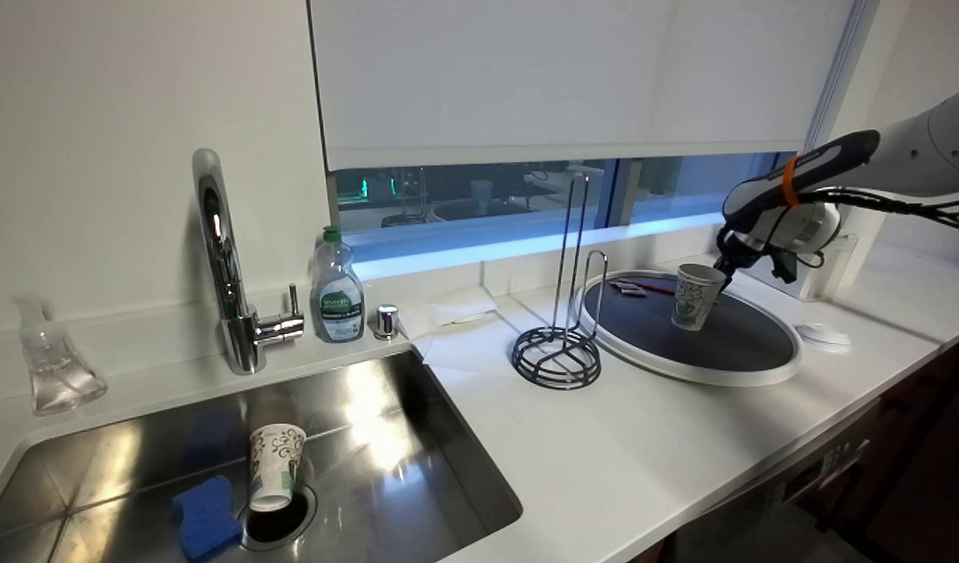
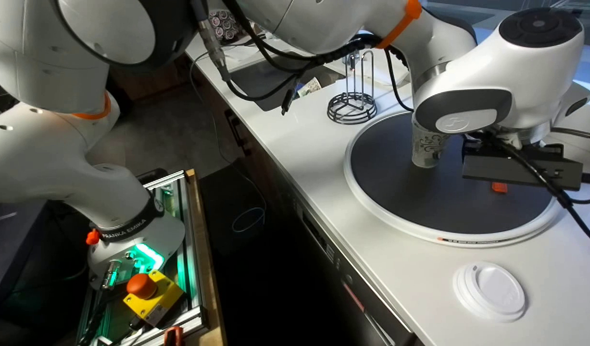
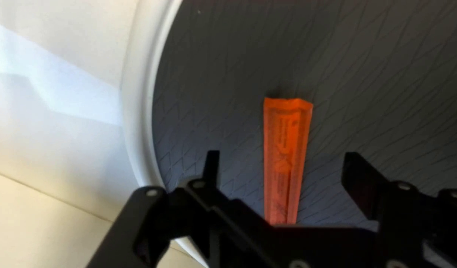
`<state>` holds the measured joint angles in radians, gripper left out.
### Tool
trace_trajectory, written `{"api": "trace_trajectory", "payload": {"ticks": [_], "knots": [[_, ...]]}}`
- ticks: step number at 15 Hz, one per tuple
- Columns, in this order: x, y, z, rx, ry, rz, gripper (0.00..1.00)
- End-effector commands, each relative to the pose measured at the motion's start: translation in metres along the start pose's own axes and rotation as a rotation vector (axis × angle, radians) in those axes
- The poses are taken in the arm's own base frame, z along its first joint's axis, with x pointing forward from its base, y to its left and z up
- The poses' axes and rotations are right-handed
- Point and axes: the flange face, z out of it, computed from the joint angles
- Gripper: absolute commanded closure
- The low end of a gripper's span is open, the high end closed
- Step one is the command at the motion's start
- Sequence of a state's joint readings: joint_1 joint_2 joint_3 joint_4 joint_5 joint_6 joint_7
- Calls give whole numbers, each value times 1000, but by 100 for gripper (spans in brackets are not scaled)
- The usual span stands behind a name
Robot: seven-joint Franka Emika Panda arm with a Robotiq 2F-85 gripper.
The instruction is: Turn the paper cup over and put the orange object inside the paper cup
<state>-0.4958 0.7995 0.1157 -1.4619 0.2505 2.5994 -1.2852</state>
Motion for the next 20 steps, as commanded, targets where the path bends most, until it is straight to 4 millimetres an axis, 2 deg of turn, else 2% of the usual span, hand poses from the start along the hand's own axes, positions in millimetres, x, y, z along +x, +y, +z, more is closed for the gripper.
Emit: {"api": "trace_trajectory", "payload": {"ticks": [1, 2, 10, 16, 20], "knots": [[-1, 4, 10, 11, 4, -8, 38], [-2, 4, 12, 14, 1, -9, 38], [-3, 8, 17, 56, -35, -11, 99], [-6, 11, 14, 82, -71, -14, 100], [-4, 11, 0, 99, -118, -14, 100]]}}
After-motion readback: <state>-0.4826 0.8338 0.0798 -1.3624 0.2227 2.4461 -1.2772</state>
